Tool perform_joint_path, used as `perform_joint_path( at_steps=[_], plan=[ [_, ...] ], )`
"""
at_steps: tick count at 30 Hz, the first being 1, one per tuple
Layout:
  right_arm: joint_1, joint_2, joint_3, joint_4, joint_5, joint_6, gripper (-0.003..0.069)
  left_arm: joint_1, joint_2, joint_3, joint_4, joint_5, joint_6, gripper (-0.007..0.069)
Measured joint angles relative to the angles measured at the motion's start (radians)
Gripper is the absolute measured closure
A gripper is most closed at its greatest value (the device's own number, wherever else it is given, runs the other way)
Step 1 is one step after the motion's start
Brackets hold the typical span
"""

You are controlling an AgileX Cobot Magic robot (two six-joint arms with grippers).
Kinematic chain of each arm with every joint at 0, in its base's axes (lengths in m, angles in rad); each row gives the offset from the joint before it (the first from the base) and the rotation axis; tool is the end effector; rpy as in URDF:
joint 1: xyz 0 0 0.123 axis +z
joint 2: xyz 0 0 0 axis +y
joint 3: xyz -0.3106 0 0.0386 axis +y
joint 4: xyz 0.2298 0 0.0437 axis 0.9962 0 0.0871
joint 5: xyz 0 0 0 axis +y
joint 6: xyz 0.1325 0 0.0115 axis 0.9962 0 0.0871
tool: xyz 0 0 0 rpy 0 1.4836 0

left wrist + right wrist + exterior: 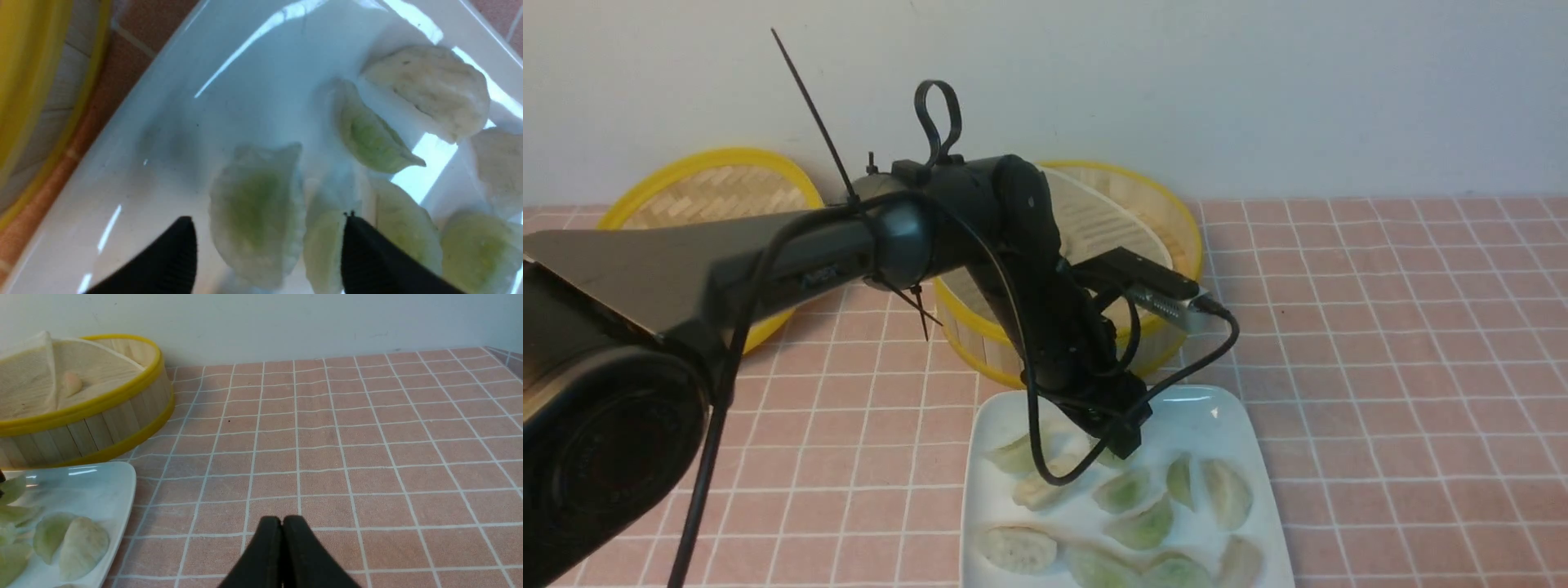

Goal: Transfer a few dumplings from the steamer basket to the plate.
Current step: Use the left arm to put the dumpling into the plate, then use the left arm to grab a dumpling from the steamer

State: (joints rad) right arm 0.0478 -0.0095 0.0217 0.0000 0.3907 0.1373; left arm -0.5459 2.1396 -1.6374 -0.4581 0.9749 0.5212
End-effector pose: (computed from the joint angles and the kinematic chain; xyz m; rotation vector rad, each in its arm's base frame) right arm 0.0457 0.0022 0.1582 0.0845 1.8866 0.1266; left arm 0.3599 -0.2756 0.1711 1.1884 2.6563 -0.5955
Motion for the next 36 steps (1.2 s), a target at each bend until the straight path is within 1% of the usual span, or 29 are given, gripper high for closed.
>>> perform_joint_path(
  at_steps=[1, 2, 4, 5, 7, 8, 9, 10, 11, 13, 16, 18, 19, 23, 29, 33, 36],
  plan=[
    [0.0, 0.0, 0.0, 0.0, 0.0, 0.0, 0.0672, 0.0, -0.001, -0.003, 0.0, 0.001, -0.004, 0.0111],
    [0.0, 0.0, 0.0, 0.0, 0.0, 0.0, 0.0672, 0.003, -0.002, -0.014, 0.002, 0.006, -0.01, 0.0071],
    [0.0, 0.0, 0.0, 0.0, 0.0, 0.0, 0.0672, 0.008, -0.006, -0.043, 0.022, 0.009, -0.04, 0.0049],
    [0.0, 0.0, 0.0, 0.0, 0.0, 0.0, 0.0672, 0.019, -0.01, -0.083, 0.05, 0.008, -0.089, 0.0053],
    [0.0, 0.0, 0.0, 0.0, 0.0, 0.0, 0.0672, 0.04, -0.014, -0.13, 0.095, 0.011, -0.161, 0.0078],
    [0.0, 0.0, 0.0, 0.0, 0.0, 0.0, 0.0672, 0.049, -0.016, -0.15, 0.113, 0.007, -0.176, 0.0088],
    [0.0, 0.0, 0.0, 0.0, 0.0, 0.0, 0.0672, 0.073, -0.013, -0.209, 0.171, -0.02, -0.239, 0.0131],
    [0.0, 0.0, 0.0, 0.0, 0.0, 0.0, 0.0672, 0.085, -0.009, -0.231, 0.187, -0.029, -0.257, 0.0148],
    [0.0, 0.0, 0.0, 0.0, 0.0, 0.0, 0.0672, 0.116, 0.008, -0.289, 0.212, -0.046, -0.29, 0.0189],
    [0.0, 0.0, 0.0, 0.0, 0.0, 0.0, 0.0672, 0.153, 0.047, -0.37, 0.218, -0.058, -0.309, 0.0237],
    [0.0, 0.0, 0.0, 0.0, 0.0, 0.0, 0.0672, 0.188, 0.143, -0.512, 0.216, -0.06, -0.304, 0.0269],
    [0.0, 0.0, 0.0, 0.0, 0.0, 0.0, 0.0672, 0.194, 0.179, -0.557, 0.213, -0.061, -0.3, 0.0274],
    [0.0, 0.0, 0.0, 0.0, 0.0, 0.0, 0.0672, 0.199, 0.233, -0.625, 0.211, -0.065, -0.289, 0.0274],
    [0.0, 0.0, 0.0, 0.0, 0.0, 0.0, 0.0672, 0.201, 0.344, -0.756, 0.205, -0.091, -0.239, 0.0274],
    [0.0, 0.0, 0.0, 0.0, 0.0, 0.0, 0.0672, 0.202, 0.414, -0.809, 0.184, -0.113, -0.175, 0.0274],
    [0.0, 0.0, 0.0, 0.0, 0.0, 0.0, 0.0672, 0.199, 0.436, -0.81, 0.173, -0.117, -0.15, 0.0272],
    [0.0, 0.0, 0.0, 0.0, 0.0, 0.0, 0.0672, 0.194, 0.453, -0.81, 0.172, -0.121, -0.143, 0.0257]
  ],
)
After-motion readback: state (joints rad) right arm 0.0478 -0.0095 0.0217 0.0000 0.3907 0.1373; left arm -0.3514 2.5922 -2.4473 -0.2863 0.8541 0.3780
